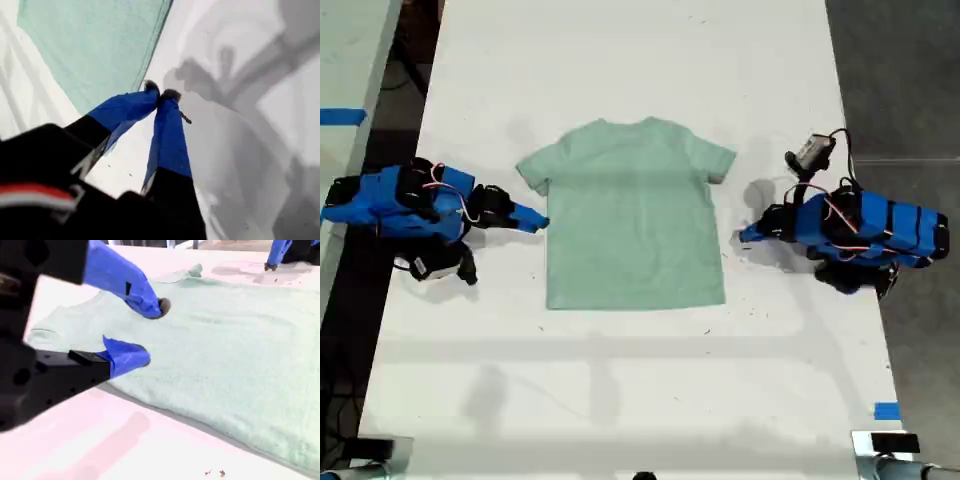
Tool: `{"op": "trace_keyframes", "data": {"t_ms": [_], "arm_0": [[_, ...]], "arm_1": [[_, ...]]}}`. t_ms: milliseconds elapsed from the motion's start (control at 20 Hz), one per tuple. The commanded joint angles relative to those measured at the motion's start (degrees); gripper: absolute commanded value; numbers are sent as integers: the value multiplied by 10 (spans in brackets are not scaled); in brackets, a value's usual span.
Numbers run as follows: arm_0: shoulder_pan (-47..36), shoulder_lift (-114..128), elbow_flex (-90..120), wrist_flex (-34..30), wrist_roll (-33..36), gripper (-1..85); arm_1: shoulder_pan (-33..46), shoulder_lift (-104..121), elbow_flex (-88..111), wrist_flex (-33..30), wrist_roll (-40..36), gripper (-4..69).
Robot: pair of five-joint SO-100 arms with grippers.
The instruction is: Fold t shirt
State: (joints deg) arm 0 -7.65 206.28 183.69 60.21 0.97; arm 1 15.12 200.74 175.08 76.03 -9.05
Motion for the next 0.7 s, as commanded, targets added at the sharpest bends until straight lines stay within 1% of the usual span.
{"op": "trace_keyframes", "data": {"t_ms": [0, 50, 100, 150, 200, 300, 400, 500, 650], "arm_0": [[6, 4, 4, 3, 3, 115], [6, 4, 4, 3, 3, 115], [6, 4, 4, 3, 3, 115], [7, 4, 4, 3, 3, 115], [6, 4, 4, 3, 3, 115], [6, 4, 4, 3, 3, 115], [6, 4, 4, 3, 3, 115], [6, 4, 4, 3, 3, 115], [6, 4, 4, 3, 3, 115]], "arm_1": [[-2, 3, 30, 2, 15, 23], [6, 3, 27, -20, -18, 22], [11, 1, -4, -10, -54, 21], [40, -18, -50, 11, -83, 27], [79, -66, -98, 12, -114, 69], [163, -248, -211, -21, -187, 186], [231, -441, -328, -40, -241, 242], [305, -568, -414, -50, -284, 272], [376, -698, -504, -87, -305, 264]]}}
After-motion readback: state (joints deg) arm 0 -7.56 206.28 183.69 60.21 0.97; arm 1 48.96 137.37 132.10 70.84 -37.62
